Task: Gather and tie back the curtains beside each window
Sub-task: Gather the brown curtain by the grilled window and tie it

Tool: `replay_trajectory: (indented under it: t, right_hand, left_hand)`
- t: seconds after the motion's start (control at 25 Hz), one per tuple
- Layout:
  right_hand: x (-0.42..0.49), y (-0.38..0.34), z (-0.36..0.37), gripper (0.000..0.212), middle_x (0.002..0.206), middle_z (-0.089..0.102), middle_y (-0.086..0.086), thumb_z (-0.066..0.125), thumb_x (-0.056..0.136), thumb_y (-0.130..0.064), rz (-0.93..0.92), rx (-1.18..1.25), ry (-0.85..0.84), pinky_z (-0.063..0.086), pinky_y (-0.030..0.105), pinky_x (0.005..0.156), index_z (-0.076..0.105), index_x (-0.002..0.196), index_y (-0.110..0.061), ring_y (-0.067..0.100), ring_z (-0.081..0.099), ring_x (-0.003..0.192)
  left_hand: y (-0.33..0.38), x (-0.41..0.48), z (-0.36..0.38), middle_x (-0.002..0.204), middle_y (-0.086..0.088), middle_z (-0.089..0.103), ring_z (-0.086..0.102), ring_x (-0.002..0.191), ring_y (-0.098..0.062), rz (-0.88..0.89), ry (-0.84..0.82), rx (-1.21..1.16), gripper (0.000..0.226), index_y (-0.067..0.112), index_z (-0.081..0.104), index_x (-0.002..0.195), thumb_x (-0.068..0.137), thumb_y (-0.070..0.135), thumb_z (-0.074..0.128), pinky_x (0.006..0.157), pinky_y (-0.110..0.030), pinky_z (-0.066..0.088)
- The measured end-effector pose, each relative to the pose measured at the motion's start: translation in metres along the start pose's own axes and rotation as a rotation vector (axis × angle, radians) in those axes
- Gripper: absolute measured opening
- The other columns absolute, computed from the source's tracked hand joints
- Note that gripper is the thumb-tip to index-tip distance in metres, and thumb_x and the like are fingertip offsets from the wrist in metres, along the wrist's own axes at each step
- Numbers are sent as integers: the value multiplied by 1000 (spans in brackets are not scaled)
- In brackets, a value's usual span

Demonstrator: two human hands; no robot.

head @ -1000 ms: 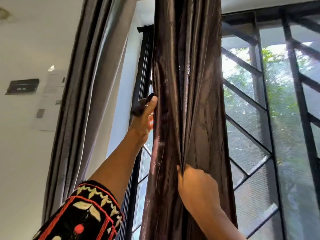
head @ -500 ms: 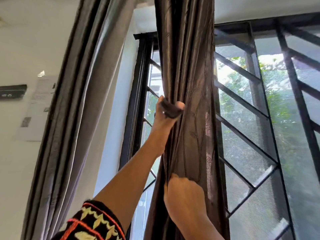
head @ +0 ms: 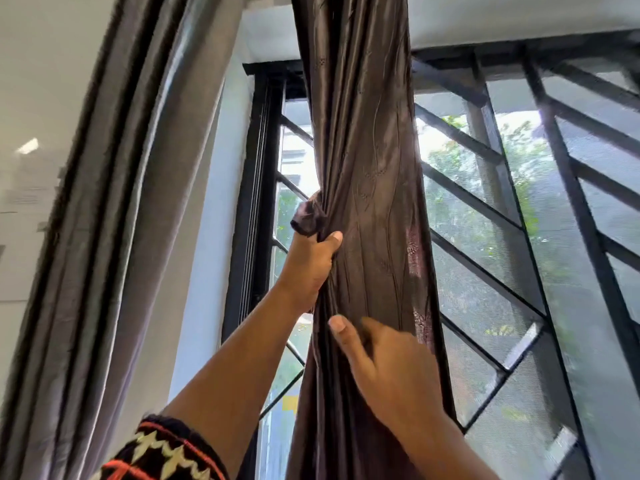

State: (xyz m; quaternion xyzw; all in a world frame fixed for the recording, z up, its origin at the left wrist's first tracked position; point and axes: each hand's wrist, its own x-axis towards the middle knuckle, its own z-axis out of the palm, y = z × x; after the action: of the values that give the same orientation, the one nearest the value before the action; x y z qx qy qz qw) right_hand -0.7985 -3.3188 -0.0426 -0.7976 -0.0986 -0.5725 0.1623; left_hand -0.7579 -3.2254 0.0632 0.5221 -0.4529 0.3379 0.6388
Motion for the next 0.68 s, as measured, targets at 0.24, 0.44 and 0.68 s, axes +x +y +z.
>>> replay_trajectory:
  t: [0.24,0.44,0.68]
  right_hand:
    - [88,16,-15,26,88,66,9,46,95,-21,-71,273,319,44,36,78,66,84,-10,25,59,87]
    - [140,46,-28,49,118,56,13,72,78,-28,219,394,248,42,33,93,52,119,-10,27,53,111]
    - [145,35,-31,47,87,72,13,72,69,-26,566,1227,-378,59,33,66,64,109,-3,22,71,71]
  left_hand:
    - [-3,1,-6,97,2,63,62,86,-10,-6,-69,-160,33,15,52,113,91,-8,41,80,-23,53]
    - [0,3,-13,101,4,62,63,83,-4,-5,-104,-231,38,20,47,116,91,-8,42,68,-15,53]
    - [1,2,-14,97,0,64,67,72,-5,-49,-115,-354,38,19,49,113,90,-9,43,67,-20,57]
